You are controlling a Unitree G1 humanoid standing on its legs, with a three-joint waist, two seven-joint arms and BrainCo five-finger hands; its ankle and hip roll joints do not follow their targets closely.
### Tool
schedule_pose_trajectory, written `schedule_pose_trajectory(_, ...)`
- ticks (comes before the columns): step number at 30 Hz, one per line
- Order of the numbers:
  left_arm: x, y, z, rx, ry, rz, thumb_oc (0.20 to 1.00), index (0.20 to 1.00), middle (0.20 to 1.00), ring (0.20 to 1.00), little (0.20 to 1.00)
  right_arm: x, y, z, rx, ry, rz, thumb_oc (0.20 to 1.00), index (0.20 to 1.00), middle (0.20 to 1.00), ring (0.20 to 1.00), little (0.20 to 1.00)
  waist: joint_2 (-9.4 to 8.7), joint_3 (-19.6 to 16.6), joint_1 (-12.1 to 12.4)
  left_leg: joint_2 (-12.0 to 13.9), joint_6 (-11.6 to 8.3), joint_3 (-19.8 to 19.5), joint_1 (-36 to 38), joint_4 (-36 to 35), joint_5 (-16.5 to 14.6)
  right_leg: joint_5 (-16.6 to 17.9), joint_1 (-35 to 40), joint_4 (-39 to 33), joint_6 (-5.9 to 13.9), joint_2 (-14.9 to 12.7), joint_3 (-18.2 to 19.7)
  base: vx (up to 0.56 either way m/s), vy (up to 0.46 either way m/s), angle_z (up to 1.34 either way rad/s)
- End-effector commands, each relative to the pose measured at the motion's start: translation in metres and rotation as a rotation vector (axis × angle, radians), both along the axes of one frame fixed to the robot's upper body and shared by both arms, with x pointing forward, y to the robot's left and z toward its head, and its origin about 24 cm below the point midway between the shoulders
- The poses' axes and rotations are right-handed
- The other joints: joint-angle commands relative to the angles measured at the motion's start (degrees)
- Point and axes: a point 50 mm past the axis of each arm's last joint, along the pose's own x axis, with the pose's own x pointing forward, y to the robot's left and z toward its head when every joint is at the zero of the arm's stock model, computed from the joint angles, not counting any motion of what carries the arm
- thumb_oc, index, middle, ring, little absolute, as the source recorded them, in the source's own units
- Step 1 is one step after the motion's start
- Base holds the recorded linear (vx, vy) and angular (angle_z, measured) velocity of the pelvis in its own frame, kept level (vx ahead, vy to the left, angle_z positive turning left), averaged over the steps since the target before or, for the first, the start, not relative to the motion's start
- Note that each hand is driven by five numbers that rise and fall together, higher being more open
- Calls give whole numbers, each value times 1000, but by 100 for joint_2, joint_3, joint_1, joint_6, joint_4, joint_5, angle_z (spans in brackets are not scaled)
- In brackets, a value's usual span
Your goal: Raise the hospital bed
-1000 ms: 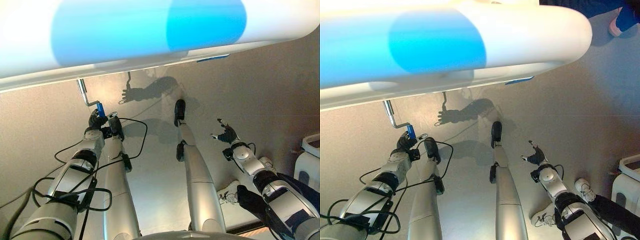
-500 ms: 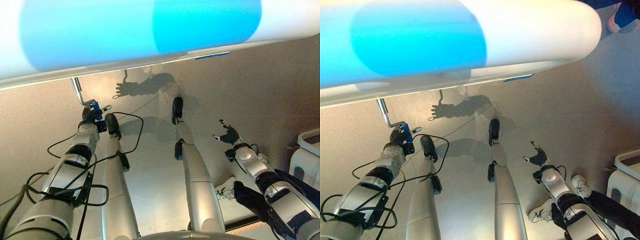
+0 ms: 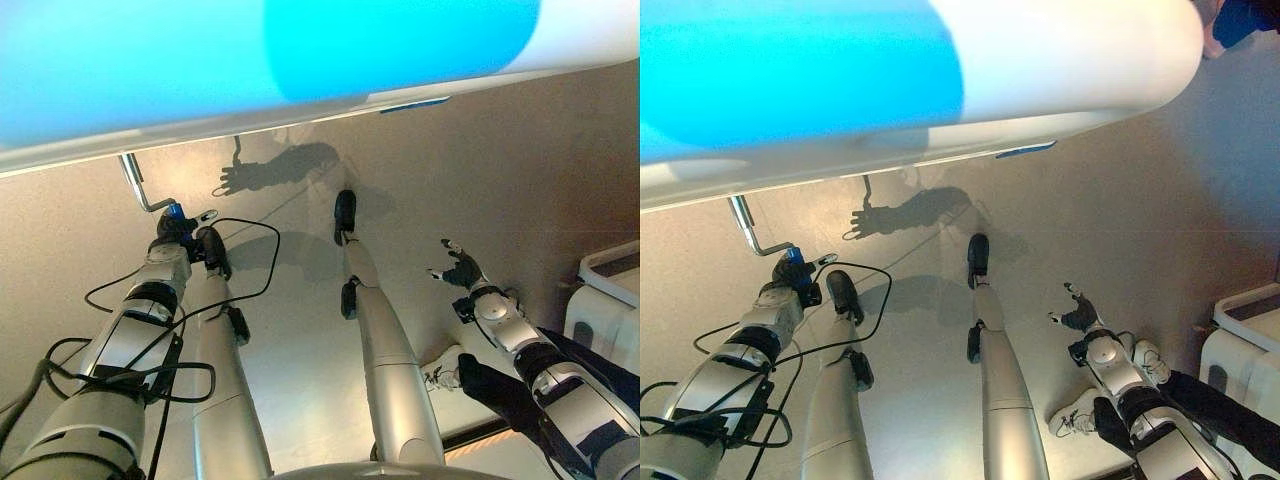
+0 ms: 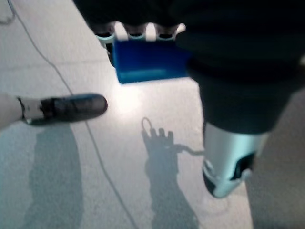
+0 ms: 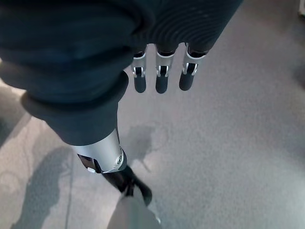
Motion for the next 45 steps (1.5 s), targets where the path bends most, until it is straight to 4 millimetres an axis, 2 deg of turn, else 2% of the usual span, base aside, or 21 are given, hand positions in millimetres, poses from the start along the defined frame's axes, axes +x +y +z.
schedule_pose_trajectory(1,-15,13,-18,11,68,30,200,200,200,200,200,-18,-20,-13,-14,60,-41,1000,1000,1000,1000,1000,126,-192,-19,-100,330,-216,-367,265,-152,-258,10,23,406,-24,108,0,0,0)
schedule_pose_trajectory(23,-15,13,-17,29,66,23,200,200,200,200,200,-21,-21,-14,-16,65,-28,1000,1000,1000,1000,1000,132,-182,-1,-109,296,-229,-280,166,-98,-273,58,49,393,-13,70,0,0,0)
schedule_pose_trajectory(28,-8,1,-12,48,41,-28,200,200,200,200,200,-22,-21,-15,-26,76,-21,1000,1000,1000,1000,1000,133,-153,1,-131,278,-214,-180,68,-41,-259,138,29,401,-11,60,0,0,0)
schedule_pose_trajectory(35,7,-30,-2,81,-26,-156,200,200,200,200,200,-26,-20,-19,-29,93,-13,1000,1000,1000,1000,1000,143,-85,-22,-136,250,-180,-34,-12,13,-255,237,23,394,7,56,0,0,0)
schedule_pose_trajectory(36,12,-44,5,94,-67,-211,200,200,200,200,200,-27,-21,-21,-35,102,-7,1000,1000,1000,1000,1000,153,-53,-24,-139,238,-161,30,-46,29,-244,274,18,393,8,73,0,0,0)
schedule_pose_trajectory(41,20,-91,30,148,-206,-440,200,200,200,200,200,-34,-24,-22,-52,111,15,1000,1000,1000,1000,1000,242,0,-63,-156,240,-123,117,-97,61,-243,312,27,396,7,99,0,0,0)
schedule_pose_trajectory(45,15,-115,43,142,-294,-578,200,200,200,200,200,-43,-30,-27,-64,143,16,1000,1000,1000,1000,1000,348,27,-62,-175,253,-90,169,-110,61,-246,319,48,398,12,134,0,0,0)
